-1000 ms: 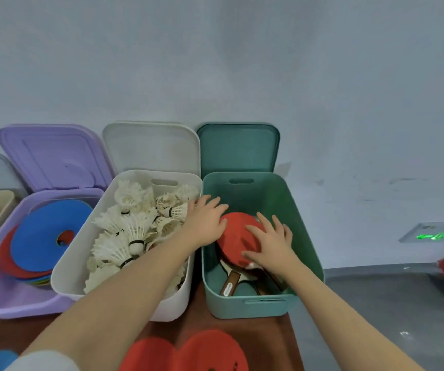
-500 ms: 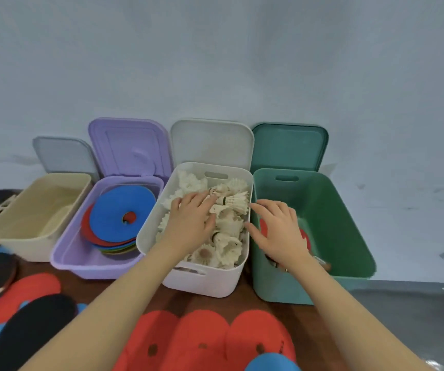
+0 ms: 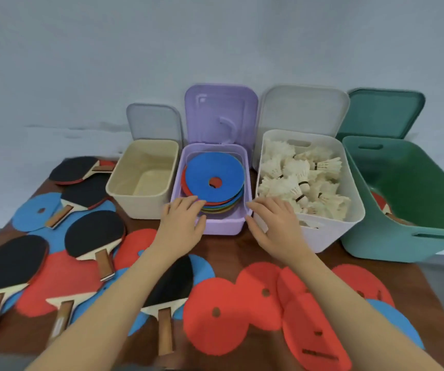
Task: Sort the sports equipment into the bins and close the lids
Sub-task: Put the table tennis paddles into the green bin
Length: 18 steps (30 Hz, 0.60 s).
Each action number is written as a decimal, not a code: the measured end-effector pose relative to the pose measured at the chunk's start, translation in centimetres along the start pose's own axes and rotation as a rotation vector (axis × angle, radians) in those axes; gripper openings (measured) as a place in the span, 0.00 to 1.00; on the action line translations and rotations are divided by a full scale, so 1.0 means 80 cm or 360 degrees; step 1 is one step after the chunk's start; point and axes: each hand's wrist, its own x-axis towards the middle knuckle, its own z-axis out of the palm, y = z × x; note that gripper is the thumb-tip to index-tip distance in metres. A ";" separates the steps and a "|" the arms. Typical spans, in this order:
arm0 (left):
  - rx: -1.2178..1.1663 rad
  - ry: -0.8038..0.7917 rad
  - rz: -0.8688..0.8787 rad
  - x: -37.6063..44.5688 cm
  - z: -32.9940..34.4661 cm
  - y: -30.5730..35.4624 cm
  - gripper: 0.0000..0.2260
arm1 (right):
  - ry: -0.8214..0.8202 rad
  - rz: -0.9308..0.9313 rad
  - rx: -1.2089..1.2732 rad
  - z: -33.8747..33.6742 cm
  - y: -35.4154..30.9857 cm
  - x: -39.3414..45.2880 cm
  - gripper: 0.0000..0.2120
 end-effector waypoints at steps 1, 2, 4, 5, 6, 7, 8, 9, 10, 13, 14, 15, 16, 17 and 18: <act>-0.0009 -0.0019 -0.0045 -0.015 0.000 -0.018 0.25 | -0.0035 0.0008 0.0042 0.011 -0.017 -0.003 0.14; -0.0006 -0.0046 -0.0097 -0.031 0.003 -0.035 0.25 | -0.0085 0.0020 0.0078 0.023 -0.033 -0.006 0.14; 0.0046 -0.0148 -0.0214 -0.059 0.009 -0.065 0.22 | -0.0252 0.0049 0.0124 0.049 -0.061 -0.013 0.15; 0.0083 -0.0225 -0.0273 -0.072 0.016 -0.079 0.21 | -0.0379 0.0072 0.0134 0.062 -0.073 -0.017 0.16; 0.0120 -0.0297 -0.0332 -0.086 0.024 -0.091 0.20 | -0.0536 0.0106 0.0140 0.075 -0.083 -0.022 0.18; 0.0151 -0.0368 -0.0401 -0.100 0.030 -0.100 0.20 | -0.0708 0.0155 0.0134 0.088 -0.093 -0.028 0.20; 0.0168 -0.0440 -0.0480 -0.112 0.037 -0.109 0.20 | -0.0880 0.0209 0.0120 0.101 -0.101 -0.035 0.23; 0.0180 -0.0515 -0.0559 -0.124 0.042 -0.116 0.22 | -0.1042 0.0259 0.0103 0.112 -0.108 -0.043 0.26; 0.0190 -0.0595 -0.0622 -0.135 0.047 -0.124 0.23 | -0.1159 0.0297 0.0092 0.124 -0.114 -0.050 0.29; 0.0220 -0.0846 -0.0708 -0.160 0.056 -0.143 0.25 | -0.1353 0.0367 0.0067 0.152 -0.133 -0.072 0.34; 0.0233 -0.0900 -0.0731 -0.167 0.058 -0.149 0.26 | -0.1394 0.0375 0.0058 0.160 -0.139 -0.079 0.35; 0.0241 -0.0929 -0.0745 -0.173 0.060 -0.155 0.26 | -0.1405 0.0367 0.0035 0.167 -0.145 -0.084 0.35; 0.0232 -0.0942 -0.0749 -0.178 0.063 -0.159 0.26 | -0.1368 0.0350 0.0019 0.174 -0.152 -0.091 0.35; 0.0212 -0.0945 -0.0743 -0.182 0.065 -0.162 0.26 | -0.1315 0.0335 0.0019 0.180 -0.158 -0.097 0.35; 0.0190 -0.0934 -0.0732 -0.186 0.068 -0.164 0.26 | -0.1275 0.0349 0.0069 0.185 -0.164 -0.103 0.36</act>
